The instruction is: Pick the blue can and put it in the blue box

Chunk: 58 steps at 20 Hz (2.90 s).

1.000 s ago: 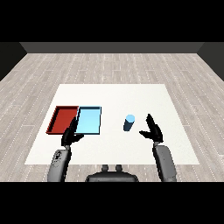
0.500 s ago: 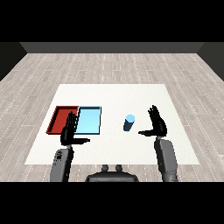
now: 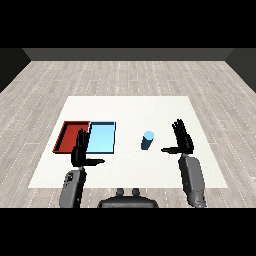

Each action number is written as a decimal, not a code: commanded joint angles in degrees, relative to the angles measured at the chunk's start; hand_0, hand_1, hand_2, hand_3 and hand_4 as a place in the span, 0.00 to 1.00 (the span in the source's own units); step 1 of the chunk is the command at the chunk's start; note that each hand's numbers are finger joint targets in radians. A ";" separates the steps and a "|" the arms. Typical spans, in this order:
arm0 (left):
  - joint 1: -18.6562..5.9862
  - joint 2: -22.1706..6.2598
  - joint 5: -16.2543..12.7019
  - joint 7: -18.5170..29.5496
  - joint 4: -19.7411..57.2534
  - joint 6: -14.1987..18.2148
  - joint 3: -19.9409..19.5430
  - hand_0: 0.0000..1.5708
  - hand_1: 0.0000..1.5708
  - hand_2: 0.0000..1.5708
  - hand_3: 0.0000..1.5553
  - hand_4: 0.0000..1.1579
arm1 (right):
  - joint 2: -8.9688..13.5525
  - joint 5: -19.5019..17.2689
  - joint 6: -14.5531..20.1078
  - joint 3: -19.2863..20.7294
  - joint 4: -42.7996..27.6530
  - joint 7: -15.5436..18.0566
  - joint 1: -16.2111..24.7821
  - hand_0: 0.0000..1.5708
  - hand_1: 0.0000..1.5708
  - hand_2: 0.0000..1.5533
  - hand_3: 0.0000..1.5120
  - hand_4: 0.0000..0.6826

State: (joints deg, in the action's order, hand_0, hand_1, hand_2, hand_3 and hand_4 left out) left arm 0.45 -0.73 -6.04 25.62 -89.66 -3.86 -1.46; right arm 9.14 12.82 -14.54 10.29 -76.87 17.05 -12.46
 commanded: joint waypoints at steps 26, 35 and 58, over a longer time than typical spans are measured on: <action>3.50 -2.91 -5.75 0.56 -2.42 -5.10 -3.91 0.00 0.00 0.00 0.00 0.00 | -3.05 0.66 2.84 -0.39 22.85 2.81 -9.32 0.00 0.00 0.00 0.00 0.00; -1.28 -1.86 -3.09 -2.14 -1.20 -0.80 -2.94 0.00 0.00 0.00 0.00 0.00 | -6.42 -0.58 5.21 -3.32 23.44 4.74 -7.70 0.00 0.00 0.00 0.00 0.00; -2.10 -1.21 -2.74 -0.01 0.40 -1.15 -2.28 0.00 0.00 0.00 0.00 0.00 | -9.01 1.42 7.31 -4.87 31.58 4.66 -15.94 0.00 0.00 0.00 0.00 0.00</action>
State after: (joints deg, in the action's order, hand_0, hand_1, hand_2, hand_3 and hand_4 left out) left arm -0.24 -2.40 -8.94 26.00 -89.65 -5.06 -4.54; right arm 2.18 13.32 -10.01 6.92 -44.23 23.24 -27.42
